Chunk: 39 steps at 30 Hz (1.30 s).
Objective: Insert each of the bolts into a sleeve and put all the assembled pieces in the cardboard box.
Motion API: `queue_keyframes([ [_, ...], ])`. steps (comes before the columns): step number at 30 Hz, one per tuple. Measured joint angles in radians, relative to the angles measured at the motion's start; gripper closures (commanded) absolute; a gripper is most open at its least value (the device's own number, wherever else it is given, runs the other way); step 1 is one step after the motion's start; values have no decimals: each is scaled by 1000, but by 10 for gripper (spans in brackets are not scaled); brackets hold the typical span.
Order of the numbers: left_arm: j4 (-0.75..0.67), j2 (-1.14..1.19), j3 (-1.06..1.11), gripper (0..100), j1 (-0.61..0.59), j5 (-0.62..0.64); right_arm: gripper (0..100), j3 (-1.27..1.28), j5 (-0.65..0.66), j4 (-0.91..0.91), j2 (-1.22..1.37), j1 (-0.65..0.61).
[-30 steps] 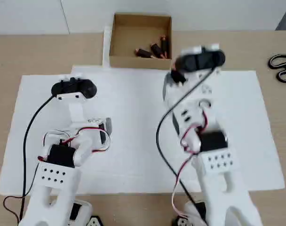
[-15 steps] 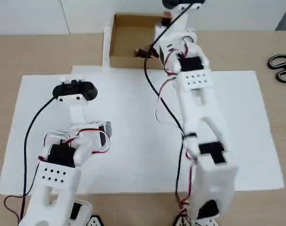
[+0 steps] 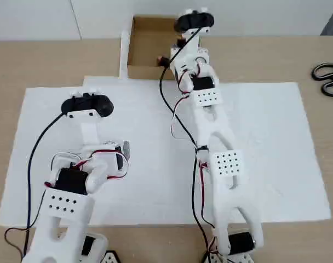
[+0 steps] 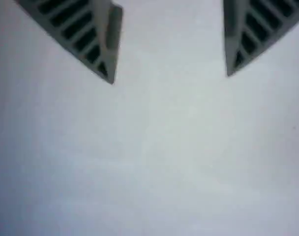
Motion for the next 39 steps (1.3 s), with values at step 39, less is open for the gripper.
queue_keyframes([
  [39, -2, 0, 0, 861, 0, 0, 603, -245, 3, 2, 80, 9],
])
